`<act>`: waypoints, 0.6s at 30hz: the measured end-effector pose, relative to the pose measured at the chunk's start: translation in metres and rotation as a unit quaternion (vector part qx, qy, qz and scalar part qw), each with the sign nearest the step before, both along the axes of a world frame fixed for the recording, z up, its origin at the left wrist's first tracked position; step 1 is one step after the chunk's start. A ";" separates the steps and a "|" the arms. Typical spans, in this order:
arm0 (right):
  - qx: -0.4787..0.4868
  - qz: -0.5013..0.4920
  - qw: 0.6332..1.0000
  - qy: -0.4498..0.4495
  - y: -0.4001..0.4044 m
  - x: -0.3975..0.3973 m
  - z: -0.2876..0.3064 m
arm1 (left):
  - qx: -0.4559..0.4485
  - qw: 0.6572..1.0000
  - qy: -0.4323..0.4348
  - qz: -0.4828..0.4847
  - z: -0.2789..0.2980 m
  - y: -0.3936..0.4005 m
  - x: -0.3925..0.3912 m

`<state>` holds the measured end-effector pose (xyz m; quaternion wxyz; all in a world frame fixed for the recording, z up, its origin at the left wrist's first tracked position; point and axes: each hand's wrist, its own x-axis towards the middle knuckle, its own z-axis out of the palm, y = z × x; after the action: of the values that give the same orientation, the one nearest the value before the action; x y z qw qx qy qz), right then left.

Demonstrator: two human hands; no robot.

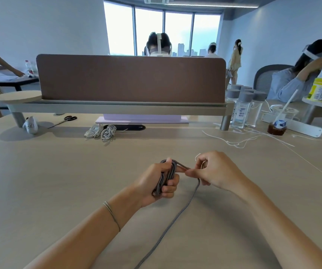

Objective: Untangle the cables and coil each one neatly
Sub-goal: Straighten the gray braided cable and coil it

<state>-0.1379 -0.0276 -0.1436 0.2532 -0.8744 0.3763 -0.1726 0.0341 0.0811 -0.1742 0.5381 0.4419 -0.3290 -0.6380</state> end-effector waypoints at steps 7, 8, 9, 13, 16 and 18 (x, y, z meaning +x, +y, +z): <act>-0.043 0.019 0.998 0.034 0.032 0.028 -0.023 | -0.050 0.980 -0.005 0.194 -0.006 -0.007 0.003; -0.025 0.028 0.999 0.034 0.037 0.032 -0.028 | -0.054 0.977 0.027 0.207 -0.006 -0.008 0.002; -0.017 0.032 0.999 0.039 0.041 0.037 -0.033 | -0.057 0.971 0.058 0.223 -0.005 -0.009 0.002; -0.010 0.061 0.998 0.027 0.052 0.045 -0.041 | -0.053 0.954 0.122 0.269 0.003 -0.011 0.009; 0.211 0.125 0.965 -0.089 0.064 0.045 -0.037 | -0.058 0.948 0.078 0.302 0.003 -0.014 0.021; 0.425 0.124 0.877 -0.185 0.067 0.046 -0.034 | -0.082 0.930 0.030 0.357 0.002 -0.017 0.029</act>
<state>-0.0922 0.0391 -0.1771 0.6848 -0.6741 0.2483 -0.1220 0.0628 0.0643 -0.1723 0.7744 0.4651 -0.1840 -0.3874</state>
